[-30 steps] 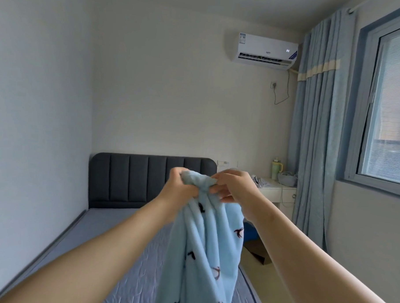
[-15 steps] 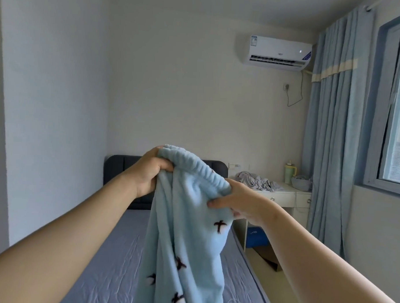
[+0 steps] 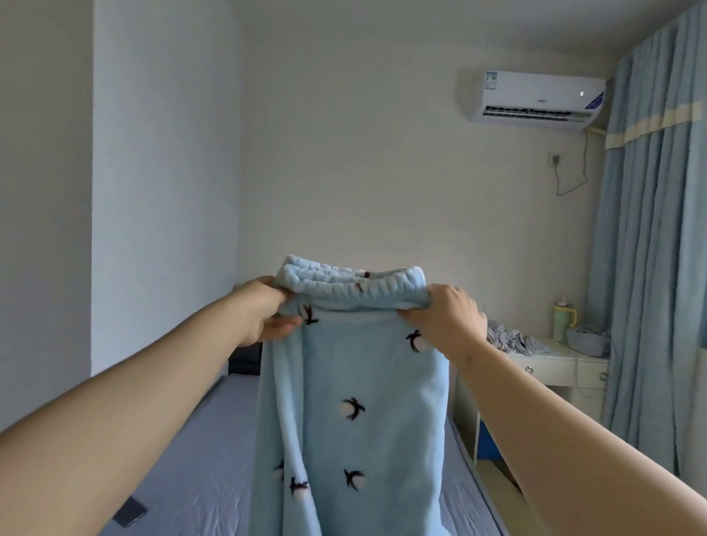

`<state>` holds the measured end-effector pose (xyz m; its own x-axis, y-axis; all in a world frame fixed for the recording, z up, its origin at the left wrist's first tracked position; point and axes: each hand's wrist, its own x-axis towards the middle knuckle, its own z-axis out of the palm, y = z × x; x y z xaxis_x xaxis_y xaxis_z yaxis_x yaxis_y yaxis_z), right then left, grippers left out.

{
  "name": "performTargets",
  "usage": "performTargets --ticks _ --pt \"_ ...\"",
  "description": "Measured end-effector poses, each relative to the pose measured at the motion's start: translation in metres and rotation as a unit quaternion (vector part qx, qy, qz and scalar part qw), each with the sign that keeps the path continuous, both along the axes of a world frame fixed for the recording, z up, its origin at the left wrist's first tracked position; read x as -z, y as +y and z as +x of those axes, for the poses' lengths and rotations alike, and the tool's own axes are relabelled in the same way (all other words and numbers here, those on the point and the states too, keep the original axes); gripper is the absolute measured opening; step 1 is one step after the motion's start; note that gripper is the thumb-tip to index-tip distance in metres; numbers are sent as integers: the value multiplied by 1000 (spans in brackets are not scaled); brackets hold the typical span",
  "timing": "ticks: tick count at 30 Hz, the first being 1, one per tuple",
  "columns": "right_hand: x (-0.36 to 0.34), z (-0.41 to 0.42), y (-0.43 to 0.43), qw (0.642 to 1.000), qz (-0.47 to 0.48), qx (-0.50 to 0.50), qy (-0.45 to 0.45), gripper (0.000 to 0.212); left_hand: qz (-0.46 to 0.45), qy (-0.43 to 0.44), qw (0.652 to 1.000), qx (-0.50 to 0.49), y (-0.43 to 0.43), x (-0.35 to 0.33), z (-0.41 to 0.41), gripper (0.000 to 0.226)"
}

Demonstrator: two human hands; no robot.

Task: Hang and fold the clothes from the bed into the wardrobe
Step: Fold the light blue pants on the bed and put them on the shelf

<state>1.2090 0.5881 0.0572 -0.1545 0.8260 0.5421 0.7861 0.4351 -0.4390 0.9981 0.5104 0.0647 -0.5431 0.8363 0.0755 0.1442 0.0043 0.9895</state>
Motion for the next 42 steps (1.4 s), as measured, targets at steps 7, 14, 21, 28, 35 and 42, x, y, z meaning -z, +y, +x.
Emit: performTargets --ticks 7,14,21,28,35,42 --pt "-7 1 -4 963 -93 -62 246 20 11 -32 996 85 -11 -18 6 21" --pt "-42 1 -24 815 -226 -203 493 23 174 52 982 46 -14 -43 21 10" --pt "-49 -1 -34 845 -24 -301 442 30 286 36 958 -14 -24 -63 15 20" --pt "-44 -3 -42 816 -2 -325 478 25 337 -80 935 -74 -36 -62 24 12" --pt "-64 -7 -55 759 28 -334 559 22 347 -162 920 -83 -48 -65 23 22" --pt "-21 -56 -8 792 -55 -280 539 23 254 -148 950 -107 -14 -20 -20 19"
